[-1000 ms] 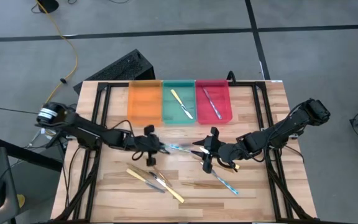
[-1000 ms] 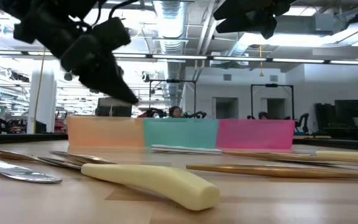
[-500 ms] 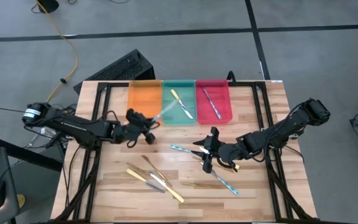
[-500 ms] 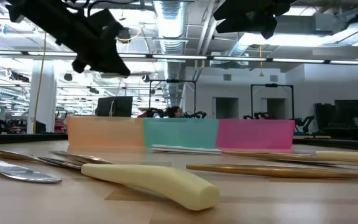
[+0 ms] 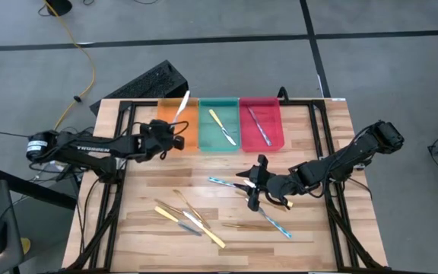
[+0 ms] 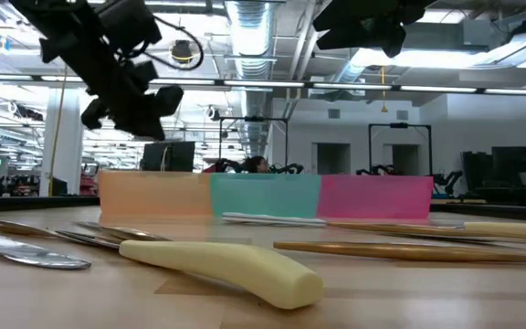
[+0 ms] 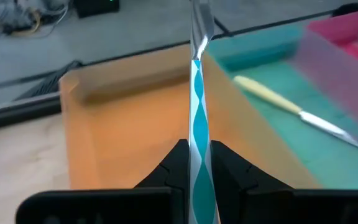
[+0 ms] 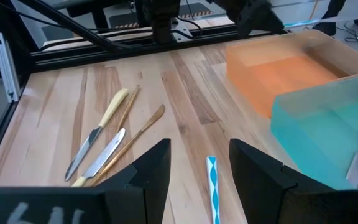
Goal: Sort silverware by color (type)
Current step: Put the blue patterned table knife into the red bin
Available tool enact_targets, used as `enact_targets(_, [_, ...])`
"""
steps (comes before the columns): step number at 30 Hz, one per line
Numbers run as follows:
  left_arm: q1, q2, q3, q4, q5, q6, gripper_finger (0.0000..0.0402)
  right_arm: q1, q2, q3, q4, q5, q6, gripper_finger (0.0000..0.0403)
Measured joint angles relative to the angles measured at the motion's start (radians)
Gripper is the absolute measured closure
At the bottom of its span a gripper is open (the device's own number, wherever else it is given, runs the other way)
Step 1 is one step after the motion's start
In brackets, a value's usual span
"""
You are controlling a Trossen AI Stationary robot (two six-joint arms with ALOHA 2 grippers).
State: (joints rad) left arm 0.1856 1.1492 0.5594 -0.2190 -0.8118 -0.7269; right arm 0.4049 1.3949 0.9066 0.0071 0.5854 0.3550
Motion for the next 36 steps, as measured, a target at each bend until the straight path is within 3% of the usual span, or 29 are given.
enact_targets(13, [0.05, 0.115, -0.056, 0.033, 0.006, -0.012, 0.0376, 0.0, 0.0, 0.0, 0.0, 0.0, -0.014, 0.0217])
enact_targets(23, [0.135, 0.276, -0.056, 0.146, 0.101, 0.08, 0.0376, 0.0, 0.0, 0.0, 0.0, 0.0, -0.015, 0.0217])
enact_targets(33, [0.203, 0.291, -0.056, 0.149, 0.236, 0.159, 0.0376, 0.0, 0.0, 0.0, 0.0, 0.0, -0.014, 0.0217])
enact_targets(36, [0.214, 0.291, -0.056, 0.152, 0.257, 0.159, 0.0356, 0.0, 0.0, 0.0, 0.0, 0.0, -0.013, 0.0217])
